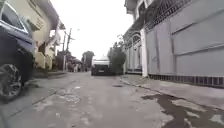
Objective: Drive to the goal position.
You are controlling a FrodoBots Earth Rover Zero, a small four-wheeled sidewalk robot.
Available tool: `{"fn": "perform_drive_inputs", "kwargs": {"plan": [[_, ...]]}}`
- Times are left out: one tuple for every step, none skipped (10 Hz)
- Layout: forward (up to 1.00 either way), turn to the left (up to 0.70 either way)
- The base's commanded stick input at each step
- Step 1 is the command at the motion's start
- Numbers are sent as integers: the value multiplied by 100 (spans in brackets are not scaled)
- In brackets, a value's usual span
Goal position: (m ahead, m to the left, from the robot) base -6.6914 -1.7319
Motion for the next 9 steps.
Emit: {"fn": "perform_drive_inputs", "kwargs": {"plan": [[70, 0], [70, 0], [70, 0], [70, -22], [70, -35], [70, -32], [70, -13], [70, -3], [70, 0]]}}
